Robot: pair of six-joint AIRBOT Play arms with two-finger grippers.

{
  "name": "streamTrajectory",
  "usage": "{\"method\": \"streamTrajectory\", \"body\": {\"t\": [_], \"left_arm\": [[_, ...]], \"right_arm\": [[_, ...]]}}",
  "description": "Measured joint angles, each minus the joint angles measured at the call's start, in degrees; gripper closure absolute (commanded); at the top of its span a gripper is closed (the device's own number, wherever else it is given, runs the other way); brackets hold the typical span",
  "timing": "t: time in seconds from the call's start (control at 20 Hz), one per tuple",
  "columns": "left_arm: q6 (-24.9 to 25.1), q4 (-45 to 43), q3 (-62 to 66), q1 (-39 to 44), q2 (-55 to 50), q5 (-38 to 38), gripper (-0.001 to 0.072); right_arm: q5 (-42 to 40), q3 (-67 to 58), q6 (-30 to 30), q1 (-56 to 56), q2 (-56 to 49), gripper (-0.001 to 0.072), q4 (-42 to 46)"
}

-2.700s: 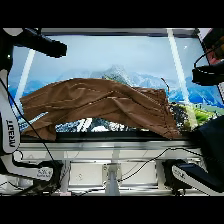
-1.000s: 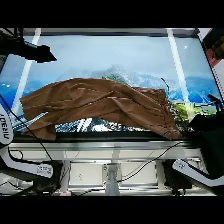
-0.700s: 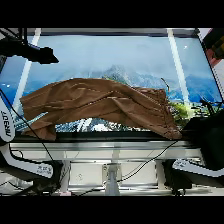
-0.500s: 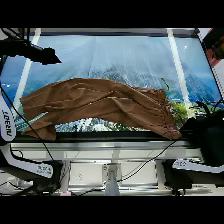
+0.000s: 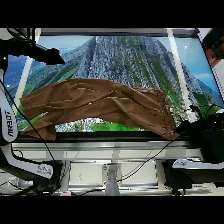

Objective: Fold the clothes and pants, and hang the long-sleeved shirts on hangers.

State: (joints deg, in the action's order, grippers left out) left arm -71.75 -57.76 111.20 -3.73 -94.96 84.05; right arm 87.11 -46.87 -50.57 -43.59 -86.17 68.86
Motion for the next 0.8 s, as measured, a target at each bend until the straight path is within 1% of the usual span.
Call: {"method": "streamTrajectory", "body": {"t": [0.45, 0.65, 0.8], "left_arm": [[0.2, 0.0, 0.0, 0.0, 0.0, 0.0, 0.0688], [0.2, 0.0, 0.0, 0.0, 0.0, 0.0, 0.0688], [0.2, 0.0, 0.0, 0.0, 0.0, 0.0, 0.0687]], "right_arm": [[-4.5, 3.2, 0.5, 1.0, -0.2, 0.0257, -12.1], [-2.9, 3.0, 4.1, 2.6, -0.2, 0.0258, -20.9], [-1.9, 0.9, 6.2, 2.7, -0.2, 0.0255, -21.5]]}}
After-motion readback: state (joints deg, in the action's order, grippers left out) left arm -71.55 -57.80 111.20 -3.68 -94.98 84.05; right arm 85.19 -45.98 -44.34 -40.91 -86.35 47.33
